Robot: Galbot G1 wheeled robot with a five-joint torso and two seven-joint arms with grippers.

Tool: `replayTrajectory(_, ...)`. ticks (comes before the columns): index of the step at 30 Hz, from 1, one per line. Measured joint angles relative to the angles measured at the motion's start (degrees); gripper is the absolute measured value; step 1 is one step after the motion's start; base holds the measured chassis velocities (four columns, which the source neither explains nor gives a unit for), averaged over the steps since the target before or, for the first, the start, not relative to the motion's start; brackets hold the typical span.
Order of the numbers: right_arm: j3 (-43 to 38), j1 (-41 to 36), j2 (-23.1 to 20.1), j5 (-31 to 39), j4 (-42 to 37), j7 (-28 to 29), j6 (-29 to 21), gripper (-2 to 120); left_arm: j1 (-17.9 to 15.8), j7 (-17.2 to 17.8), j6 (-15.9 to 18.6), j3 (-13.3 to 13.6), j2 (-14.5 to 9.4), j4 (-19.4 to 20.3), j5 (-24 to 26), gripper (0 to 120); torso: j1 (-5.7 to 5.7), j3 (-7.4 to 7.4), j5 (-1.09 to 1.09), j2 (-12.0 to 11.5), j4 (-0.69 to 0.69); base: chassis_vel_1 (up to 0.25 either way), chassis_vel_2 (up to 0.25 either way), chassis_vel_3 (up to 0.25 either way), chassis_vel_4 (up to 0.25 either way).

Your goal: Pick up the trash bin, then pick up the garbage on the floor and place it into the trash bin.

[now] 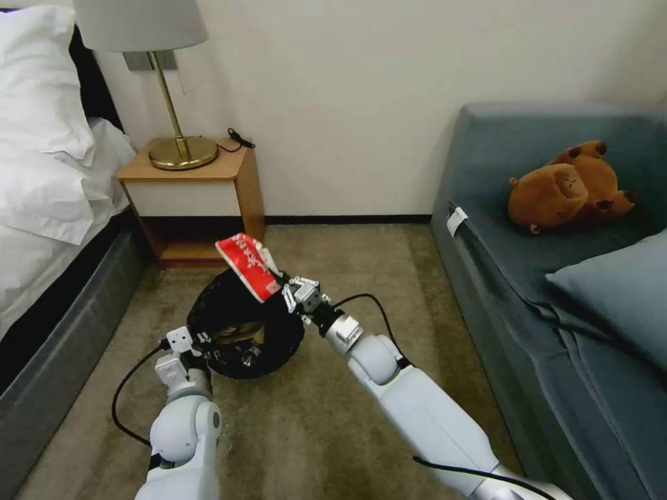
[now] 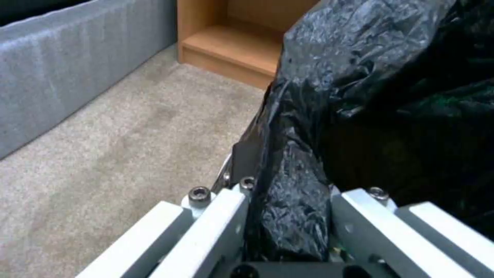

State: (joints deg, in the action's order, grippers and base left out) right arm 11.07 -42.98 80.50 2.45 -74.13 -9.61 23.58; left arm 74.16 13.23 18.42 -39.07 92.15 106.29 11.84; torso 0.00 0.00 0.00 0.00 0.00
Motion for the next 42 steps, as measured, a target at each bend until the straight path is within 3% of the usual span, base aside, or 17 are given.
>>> replayTrajectory(7, 0.3, -1.1, 0.8, -2.8, 4.6, -0.1, 1.7, 0, 0.0, 0.0, 0.0, 0.2, 0.0, 0.3, -0.1, 2, 0.0, 0.0, 0.0, 0.0, 0.0, 0.0, 0.0, 0.0, 0.0)
replayTrajectory(18, 0.0, -2.2, 1.1, -5.0, 5.3, 0.3, 1.8, 3, -0.2, 0.0, 0.1, 0.2, 0.0, 0.1, -0.1, 2, 0.0, 0.0, 0.0, 0.0, 0.0, 0.0, 0.0, 0.0, 0.0)
replayTrajectory(20, 0.0, -2.4, 1.3, -5.1, 5.1, 1.9, 0.8, 16, -0.2, 0.0, 0.1, 0.2, 0.0, -0.1, -0.1, 2, 0.0, 0.0, 0.0, 0.0, 0.0, 0.0, 0.0, 0.0, 0.0)
replayTrajectory(24, 0.1, -2.4, 1.4, -5.0, 5.0, 2.8, 0.3, 24, -0.3, 0.0, 0.1, 0.2, 0.0, -0.2, -0.1, 2, 0.0, 0.0, 0.0, 0.0, 0.0, 0.0, 0.0, 0.0, 0.0)
replayTrajectory(26, 0.1, -2.4, 1.4, -5.2, 4.8, 3.0, 0.1, 39, -0.5, 0.0, 0.1, 0.2, 0.0, -0.3, -0.1, 2, 0.0, 0.0, 0.0, 0.0, 0.0, 0.0, 0.0, 0.0, 0.0)
replayTrajectory(28, 0.1, -2.4, 1.4, -5.2, 4.7, 3.0, 0.0, 40, -0.5, 0.0, 0.1, 0.2, 0.0, -0.3, -0.1, 2, 0.0, 0.0, 0.0, 0.0, 0.0, 0.0, 0.0, 0.0, 0.0)
replayTrajectory(32, 0.0, -2.4, 1.3, -5.0, 4.4, 3.2, -0.1, 61, -0.5, 0.0, 0.1, 0.2, 0.0, -0.4, -0.2, 2, 0.0, 0.0, 0.0, 0.0, 0.0, 0.0, 0.0, 0.0, 0.0)
replayTrajectory(42, -0.3, -2.4, 1.2, -5.0, 3.8, 3.1, -0.1, 92, -0.7, 0.0, 0.1, 0.3, 0.0, -0.6, -0.2, 2, 0.0, 0.0, 0.0, 0.0, 0.0, 0.0, 0.0, 0.0, 0.0)
